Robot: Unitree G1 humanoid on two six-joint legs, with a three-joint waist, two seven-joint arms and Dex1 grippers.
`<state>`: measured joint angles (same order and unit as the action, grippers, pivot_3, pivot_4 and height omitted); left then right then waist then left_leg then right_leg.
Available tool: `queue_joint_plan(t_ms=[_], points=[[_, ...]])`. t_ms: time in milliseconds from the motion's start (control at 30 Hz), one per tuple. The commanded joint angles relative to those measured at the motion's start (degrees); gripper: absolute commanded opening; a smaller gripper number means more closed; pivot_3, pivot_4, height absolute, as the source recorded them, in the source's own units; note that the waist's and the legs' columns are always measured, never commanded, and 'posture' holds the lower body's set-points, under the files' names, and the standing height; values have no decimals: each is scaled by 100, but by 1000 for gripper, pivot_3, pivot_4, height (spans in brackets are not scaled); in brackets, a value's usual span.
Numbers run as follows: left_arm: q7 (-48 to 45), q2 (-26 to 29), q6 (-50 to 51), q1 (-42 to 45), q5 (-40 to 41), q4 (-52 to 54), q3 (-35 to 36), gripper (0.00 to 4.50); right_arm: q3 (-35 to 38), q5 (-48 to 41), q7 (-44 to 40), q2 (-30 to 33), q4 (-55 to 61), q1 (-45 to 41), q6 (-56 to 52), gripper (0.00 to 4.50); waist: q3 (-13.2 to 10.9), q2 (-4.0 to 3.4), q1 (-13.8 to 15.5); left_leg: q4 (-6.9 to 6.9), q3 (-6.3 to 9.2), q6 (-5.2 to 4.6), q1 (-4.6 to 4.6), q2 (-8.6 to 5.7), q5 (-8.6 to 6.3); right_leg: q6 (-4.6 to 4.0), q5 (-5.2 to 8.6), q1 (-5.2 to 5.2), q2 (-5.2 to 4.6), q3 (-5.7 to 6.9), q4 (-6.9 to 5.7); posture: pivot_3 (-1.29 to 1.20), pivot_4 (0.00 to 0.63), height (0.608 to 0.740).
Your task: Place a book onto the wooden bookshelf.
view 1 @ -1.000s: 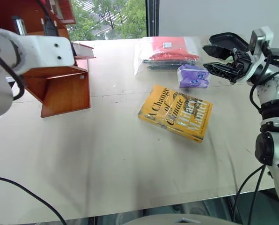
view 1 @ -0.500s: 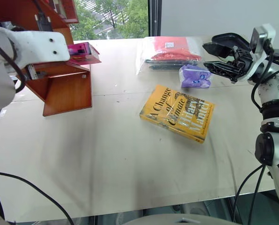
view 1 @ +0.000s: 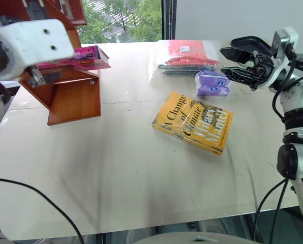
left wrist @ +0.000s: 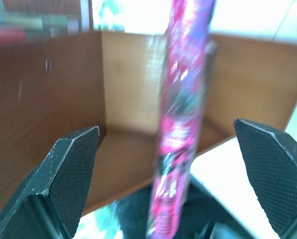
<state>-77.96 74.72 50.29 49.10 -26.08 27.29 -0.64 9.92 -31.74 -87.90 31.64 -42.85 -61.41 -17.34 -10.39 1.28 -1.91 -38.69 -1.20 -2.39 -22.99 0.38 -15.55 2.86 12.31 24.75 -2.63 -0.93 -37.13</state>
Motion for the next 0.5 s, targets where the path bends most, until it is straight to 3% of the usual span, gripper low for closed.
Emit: queue_joint_plan(t_ms=[33,100,200,400,500], points=[[885,-1684,1455,725,636,979,1142,4449,104,26,-243,168,47,-50,182,4500,1,-3,71,-6,5,4,0,-1,2,1,-1,-8,-1,3,2,0,150,740],[1022,-2868,2876,754,935,1872,1587,4449,167,-6,-167,243,126,89,142,4500,5,-4,98,-43,17,11,-15,3,7,5,-4,-10,1,19,-3,0,150,740],[1354,-4246,3935,-455,1154,3068,2054,4449,221,4,-36,389,539,683,153,4500,21,-19,104,-49,9,8,-15,-3,5,23,-15,-19,-4,4,-22,0,150,740],[2433,-6409,1722,-4041,1651,3271,2298,4449,341,718,1132,531,1272,2671,1245,4500,27,-3,112,-58,1,12,-6,3,6,17,-17,-9,-14,-14,-25,0,150,740],[2858,-7008,518,-5621,1898,2756,2309,4449,503,993,1547,639,1505,3929,1681,4500,44,-11,139,-48,3,9,45,0,3,15,-16,-65,-52,-23,0,0,150,740]])
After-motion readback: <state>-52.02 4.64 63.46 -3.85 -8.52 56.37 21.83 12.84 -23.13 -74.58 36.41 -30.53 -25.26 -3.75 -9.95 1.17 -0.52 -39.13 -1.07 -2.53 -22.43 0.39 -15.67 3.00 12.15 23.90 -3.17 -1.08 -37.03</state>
